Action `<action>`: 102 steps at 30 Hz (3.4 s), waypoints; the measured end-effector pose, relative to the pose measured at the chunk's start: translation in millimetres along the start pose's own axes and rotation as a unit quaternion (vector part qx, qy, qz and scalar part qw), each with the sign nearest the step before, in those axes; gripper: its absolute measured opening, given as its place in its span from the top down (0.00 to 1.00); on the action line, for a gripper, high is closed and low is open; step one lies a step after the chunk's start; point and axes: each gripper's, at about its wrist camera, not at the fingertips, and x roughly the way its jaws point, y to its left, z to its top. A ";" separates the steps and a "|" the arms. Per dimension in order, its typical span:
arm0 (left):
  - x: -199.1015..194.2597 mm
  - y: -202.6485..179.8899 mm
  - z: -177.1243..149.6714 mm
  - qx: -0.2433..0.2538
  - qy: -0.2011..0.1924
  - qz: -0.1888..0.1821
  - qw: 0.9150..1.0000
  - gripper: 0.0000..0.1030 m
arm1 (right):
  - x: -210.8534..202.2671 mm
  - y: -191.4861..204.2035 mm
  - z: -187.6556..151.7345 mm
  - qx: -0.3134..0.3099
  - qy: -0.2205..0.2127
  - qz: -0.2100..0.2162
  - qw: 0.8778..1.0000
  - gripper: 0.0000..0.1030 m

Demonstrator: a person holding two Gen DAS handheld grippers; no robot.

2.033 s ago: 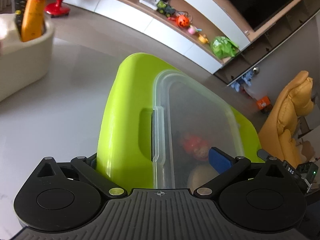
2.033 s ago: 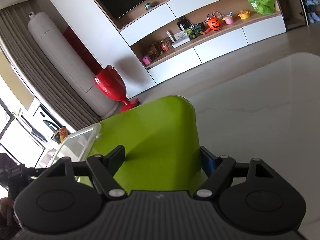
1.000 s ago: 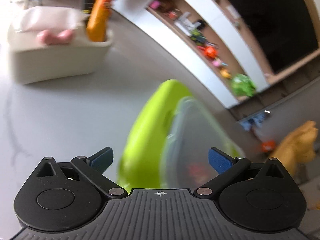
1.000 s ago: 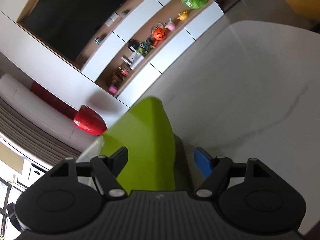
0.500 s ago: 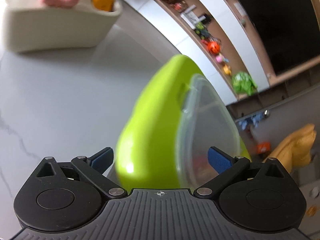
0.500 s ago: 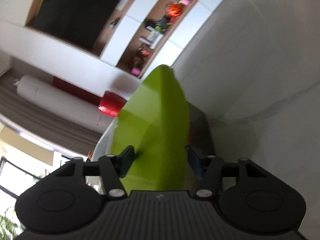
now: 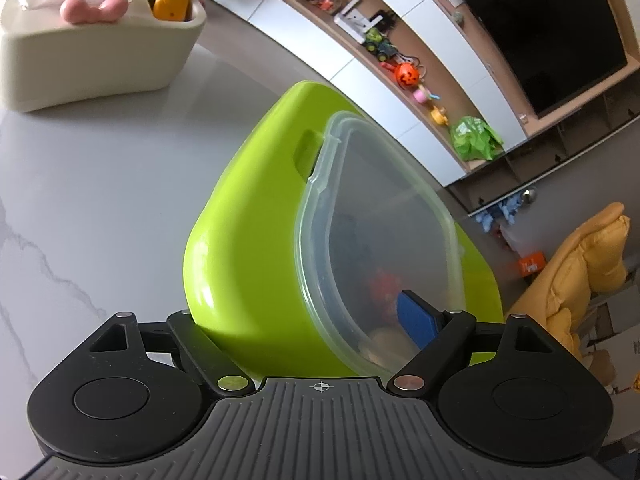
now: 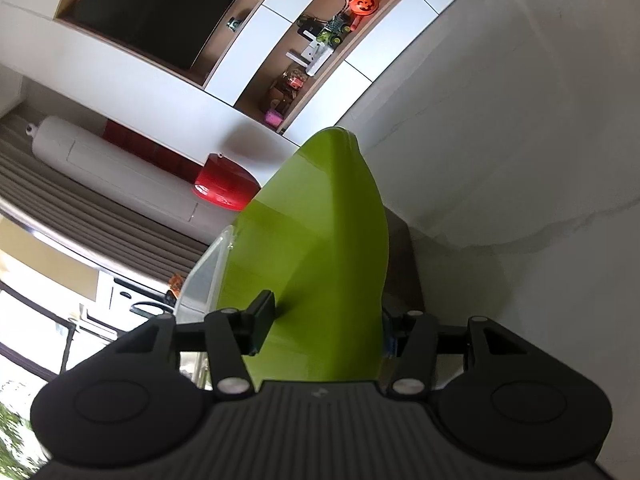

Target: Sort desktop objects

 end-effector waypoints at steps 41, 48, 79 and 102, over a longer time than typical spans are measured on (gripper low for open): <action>19.1 22.3 41.8 0.031 -0.021 0.044 0.998 0.01 | -8.9 49.2 -7.0 -0.080 -0.068 -0.089 0.990 0.45; 45.1 -11.9 63.5 0.088 -0.015 0.071 0.994 0.01 | -22.7 38.6 -10.4 -0.054 -0.072 -0.076 0.993 0.50; -65.2 44.5 -34.1 0.044 -0.036 0.136 0.989 0.02 | -54.0 13.4 -97.5 -0.105 0.018 -0.116 0.988 0.48; -37.3 -80.7 -82.2 0.186 0.033 0.197 0.962 0.02 | -32.7 17.2 -47.7 -0.096 -0.004 -0.159 0.983 0.26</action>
